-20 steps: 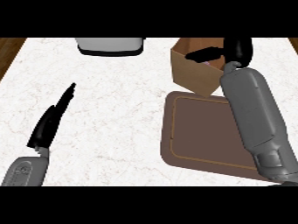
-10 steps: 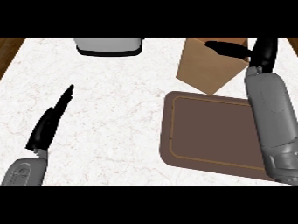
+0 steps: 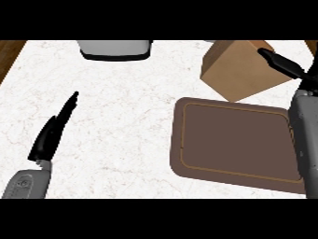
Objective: Pick the can from the tray and place it in the cardboard box
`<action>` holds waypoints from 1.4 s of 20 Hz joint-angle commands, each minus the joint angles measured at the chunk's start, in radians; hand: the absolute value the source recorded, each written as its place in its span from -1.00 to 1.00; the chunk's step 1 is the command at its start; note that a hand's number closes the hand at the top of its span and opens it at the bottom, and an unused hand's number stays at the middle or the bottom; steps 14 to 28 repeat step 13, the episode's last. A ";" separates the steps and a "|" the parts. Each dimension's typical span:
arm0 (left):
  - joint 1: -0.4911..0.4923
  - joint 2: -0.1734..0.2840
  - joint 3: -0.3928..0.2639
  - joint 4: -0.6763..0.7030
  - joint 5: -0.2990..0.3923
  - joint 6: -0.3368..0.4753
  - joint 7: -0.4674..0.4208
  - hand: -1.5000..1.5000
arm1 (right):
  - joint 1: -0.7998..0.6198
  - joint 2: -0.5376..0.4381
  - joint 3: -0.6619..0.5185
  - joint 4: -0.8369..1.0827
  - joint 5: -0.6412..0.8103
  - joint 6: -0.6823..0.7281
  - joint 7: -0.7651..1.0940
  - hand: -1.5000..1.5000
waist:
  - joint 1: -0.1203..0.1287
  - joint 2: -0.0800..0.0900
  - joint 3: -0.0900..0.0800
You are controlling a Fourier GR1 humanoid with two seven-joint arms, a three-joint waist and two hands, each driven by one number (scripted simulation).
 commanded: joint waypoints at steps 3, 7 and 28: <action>-0.012 0.002 0.011 -0.006 0.004 -0.006 0.014 0.00 | 0.119 -0.071 -0.030 -0.025 -0.109 0.054 -0.092 -1.00 | -0.006 -0.001 0.000; 0.101 -0.022 -0.028 -0.177 0.000 -0.010 0.083 0.00 | 0.146 -0.109 -0.054 0.074 -0.147 0.072 -0.216 -1.00 | 0.006 -0.001 0.001; -0.007 -0.006 0.010 -0.041 -0.011 0.002 0.036 0.00 | 0.146 -0.212 -0.048 0.217 -0.195 0.142 -0.303 -1.00 | 0.002 0.002 0.001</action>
